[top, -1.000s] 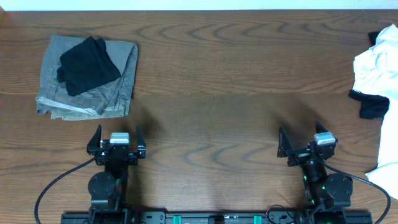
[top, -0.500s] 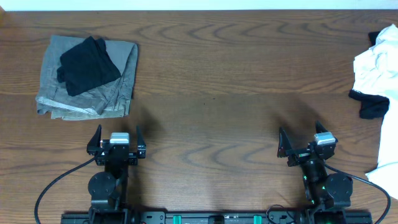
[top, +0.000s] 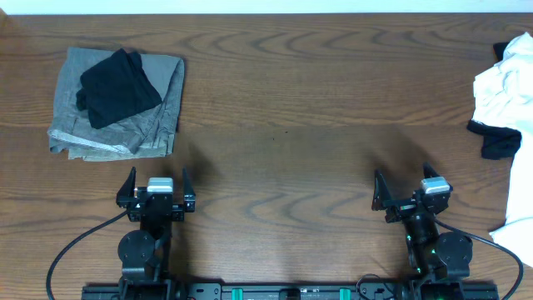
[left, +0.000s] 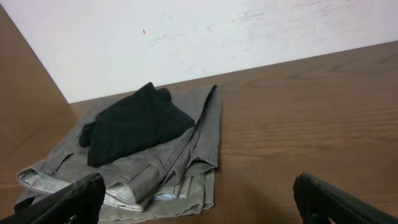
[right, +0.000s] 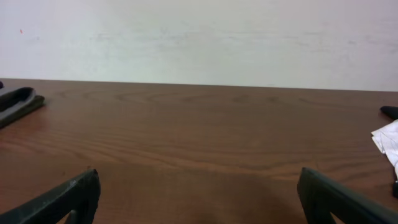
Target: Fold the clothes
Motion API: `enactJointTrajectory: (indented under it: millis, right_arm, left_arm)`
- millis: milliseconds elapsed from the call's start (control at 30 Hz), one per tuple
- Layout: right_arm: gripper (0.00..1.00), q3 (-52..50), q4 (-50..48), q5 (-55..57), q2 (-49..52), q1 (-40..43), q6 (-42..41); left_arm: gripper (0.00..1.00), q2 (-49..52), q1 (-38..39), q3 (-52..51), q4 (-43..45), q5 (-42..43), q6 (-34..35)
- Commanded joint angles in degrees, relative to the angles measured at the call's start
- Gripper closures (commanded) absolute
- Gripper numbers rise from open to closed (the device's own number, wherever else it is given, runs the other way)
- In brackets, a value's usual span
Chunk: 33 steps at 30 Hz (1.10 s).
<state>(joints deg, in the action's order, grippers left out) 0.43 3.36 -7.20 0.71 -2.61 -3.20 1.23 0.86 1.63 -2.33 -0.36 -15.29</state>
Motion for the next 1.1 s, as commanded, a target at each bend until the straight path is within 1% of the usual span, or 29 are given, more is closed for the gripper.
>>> enactJointTrajectory:
  millis: [0, 167, 300, 467, 533, 633, 700, 900, 967, 1067]
  right_arm:
    - [0.01, -0.1, 0.3, 1.0, -0.2, -0.4, 0.7]
    - [0.01, -0.1, 0.3, 1.2, -0.2, -0.4, 0.7]
    - [0.01, -0.1, 0.3, 4.9, -0.2, -0.4, 0.6]
    - [0.01, -0.1, 0.4, 4.9, -0.2, -0.4, 0.6]
    - [0.01, -0.1, 0.3, 4.9, -0.2, -0.4, 0.5]
    - [0.01, 0.5, 0.3, 4.9, -0.2, -0.4, 0.5]
    - [0.01, 1.2, 0.3, 4.9, -0.2, -0.4, 0.4]
    - [0.01, 6.7, -0.2, 6.7, 0.5, -0.4, 0.0]
    - [0.01, 9.5, -0.5, 7.7, 1.7, -0.4, 0.0]
    - [0.01, 13.8, -2.5, 8.8, 5.6, -0.4, 0.0]
  left_arm:
    - [0.02, 0.1, 0.2, -1.4, -1.7, -0.1, -0.5]
    - [0.02, 0.1, 0.2, -1.4, -1.7, -0.1, -0.5]
    - [0.02, 0.1, 0.2, -1.4, -1.7, -0.1, -0.5]
    - [0.02, 0.1, 0.2, -1.4, -1.2, 0.0, -0.5]
    - [0.02, 0.1, 0.2, -1.4, 0.5, 2.0, -0.5]
    - [0.02, 0.1, 0.2, -1.0, 6.9, 7.8, -0.5]
    - [0.02, 0.1, 0.2, -0.1, 9.6, 9.0, -0.5]
    - [0.02, 1.2, 0.2, 7.2, 10.6, 9.0, -0.3]
    - [0.02, 3.5, 0.2, 11.2, 10.6, 9.0, -0.3]
    - [0.02, 10.0, 0.2, 18.5, 10.6, 9.0, -0.3]
